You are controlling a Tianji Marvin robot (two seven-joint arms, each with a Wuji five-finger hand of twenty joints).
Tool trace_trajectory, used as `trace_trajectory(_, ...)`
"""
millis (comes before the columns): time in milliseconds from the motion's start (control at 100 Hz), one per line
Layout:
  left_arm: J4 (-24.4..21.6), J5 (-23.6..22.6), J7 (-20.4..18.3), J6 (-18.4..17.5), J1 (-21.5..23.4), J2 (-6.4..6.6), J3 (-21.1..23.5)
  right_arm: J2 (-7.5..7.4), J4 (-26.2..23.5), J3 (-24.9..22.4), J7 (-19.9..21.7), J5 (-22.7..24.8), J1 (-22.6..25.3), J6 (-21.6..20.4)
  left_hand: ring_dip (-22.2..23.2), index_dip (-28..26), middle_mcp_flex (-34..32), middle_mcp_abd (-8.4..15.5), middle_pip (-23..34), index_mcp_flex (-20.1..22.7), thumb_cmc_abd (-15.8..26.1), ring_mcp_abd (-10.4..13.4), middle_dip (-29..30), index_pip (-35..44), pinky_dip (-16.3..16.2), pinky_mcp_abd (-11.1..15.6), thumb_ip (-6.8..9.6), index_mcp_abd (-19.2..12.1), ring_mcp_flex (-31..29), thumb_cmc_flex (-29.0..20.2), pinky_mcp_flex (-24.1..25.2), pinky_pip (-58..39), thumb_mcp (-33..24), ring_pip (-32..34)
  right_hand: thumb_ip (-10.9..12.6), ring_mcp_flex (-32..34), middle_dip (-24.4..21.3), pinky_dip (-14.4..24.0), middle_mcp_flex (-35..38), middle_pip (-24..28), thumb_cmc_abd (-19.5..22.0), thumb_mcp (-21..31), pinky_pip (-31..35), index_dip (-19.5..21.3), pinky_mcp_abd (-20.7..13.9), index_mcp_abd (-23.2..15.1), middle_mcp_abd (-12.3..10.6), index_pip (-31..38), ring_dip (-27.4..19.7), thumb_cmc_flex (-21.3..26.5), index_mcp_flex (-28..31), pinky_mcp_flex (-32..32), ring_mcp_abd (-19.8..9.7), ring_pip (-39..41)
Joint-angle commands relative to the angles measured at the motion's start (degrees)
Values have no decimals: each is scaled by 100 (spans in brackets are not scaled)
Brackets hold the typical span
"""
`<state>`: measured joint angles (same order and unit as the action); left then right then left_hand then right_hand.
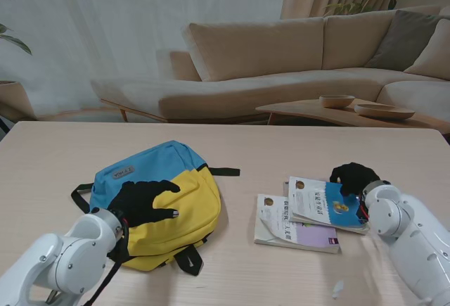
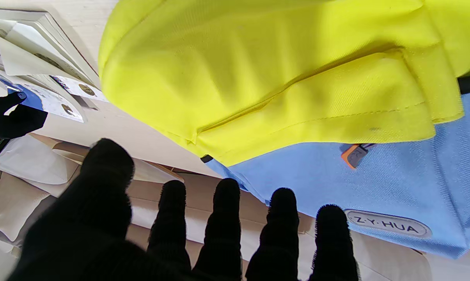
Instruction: Pack books into the school bag then zip close the school bag
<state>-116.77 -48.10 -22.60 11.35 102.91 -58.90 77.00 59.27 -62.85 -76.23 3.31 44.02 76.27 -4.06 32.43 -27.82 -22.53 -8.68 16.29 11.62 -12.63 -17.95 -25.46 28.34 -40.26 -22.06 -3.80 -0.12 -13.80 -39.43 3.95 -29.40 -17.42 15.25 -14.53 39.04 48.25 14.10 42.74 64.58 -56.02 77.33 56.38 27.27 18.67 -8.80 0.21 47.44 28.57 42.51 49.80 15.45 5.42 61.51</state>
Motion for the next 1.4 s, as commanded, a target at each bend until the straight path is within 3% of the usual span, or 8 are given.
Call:
trace_trajectory(0, -80, 1, -96, -8, 56, -31, 16, 80, -24, 28, 79, 25, 148, 2, -41, 93, 33, 79, 72, -143, 154, 60, 6, 44, -47, 58, 228, -125, -54, -26, 87, 175, 47, -55, 200, 275, 534, 118, 680, 1109, 183, 250, 173, 748, 190, -999, -271, 1045, -65, 78, 846, 64, 26, 221)
trace_trajectory(120, -91, 14, -81, -9, 68, -34, 28, 121, -196, -97, -36, -33, 268, 52, -43, 94, 31, 78, 72, -138, 151, 56, 5, 41, -42, 58, 228, -128, -49, -24, 86, 178, 46, -59, 308, 211, 814, 186, 645, 1330, -25, 680, 298, 1348, 240, -983, -220, 1211, 35, -279, 888, 83, -5, 386)
trace_trajectory(310, -134, 8, -64, -49, 123, -38, 83, 166, -679, -403, -13, -184, 551, 128, -47, 95, 41, 77, 65, -138, 149, 58, 6, 39, -36, 64, 228, -117, -35, -26, 94, 187, 45, -69, 466, -459, 1117, 322, -10, 1363, -275, 1245, 474, 2240, 114, -726, -9, 1350, 277, -373, 649, -91, -63, 436)
trace_trajectory(460, -170, 6, -48, -88, 167, -42, 125, 211, -1051, -653, -51, -352, 768, 98, -49, 94, 45, 80, 60, -134, 155, 66, 7, 38, -33, 60, 227, -117, -32, -25, 88, 190, 50, -74, 1212, -678, 846, 453, -383, 1050, -489, 1262, 661, 2785, -29, -456, 125, 1642, 438, -180, 682, -106, -39, 96)
trace_trajectory(620, -198, 31, -26, -140, 201, -45, 160, 263, -1450, -889, -120, -538, 984, 110, -51, 91, 44, 90, 59, -128, 154, 64, 6, 41, -35, 55, 227, -117, -32, -24, 87, 190, 56, -80, 2201, 342, 275, 527, 536, 412, -719, 1260, 804, 3489, 198, -410, 480, 1746, 143, -15, 963, 376, 329, -174)
trace_trajectory(880, -215, 98, 61, -221, 245, -58, 195, 294, -2078, -1247, 84, -951, 1277, 91, -52, 84, 36, 80, 56, -116, 149, 57, 6, 47, -38, 54, 228, -109, -35, -35, 81, 188, 56, -84, 3488, 839, 549, 637, 1033, 642, -593, 1261, 1059, 4400, 412, -405, 704, 1940, -135, -87, 1143, 570, 619, 572)
trace_trajectory(1070, -206, 179, 114, -270, 251, -65, 198, 317, -2528, -1502, 152, -1195, 1457, 3, -52, 79, 24, 67, 58, -102, 148, 39, 4, 51, -39, 53, 228, -103, -42, -43, 81, 191, 55, -85, 3687, 818, 630, 689, 1052, 686, -498, 1262, 1132, 4538, 427, -384, 768, 1968, -140, -115, 1156, 519, 687, 719)
trace_trajectory(1390, -81, 555, 283, -541, 190, -87, 217, 370, -3266, -1607, 35, -1272, 1471, 160, -53, 83, 22, 48, 40, -90, 128, 36, 16, 41, -42, 31, 225, -109, -57, -35, 70, 191, 57, -84, 3657, 778, 636, 748, 1024, 701, -436, 1262, 1210, 4612, 440, -386, 800, 1954, -154, -149, 1126, 504, 724, 786)
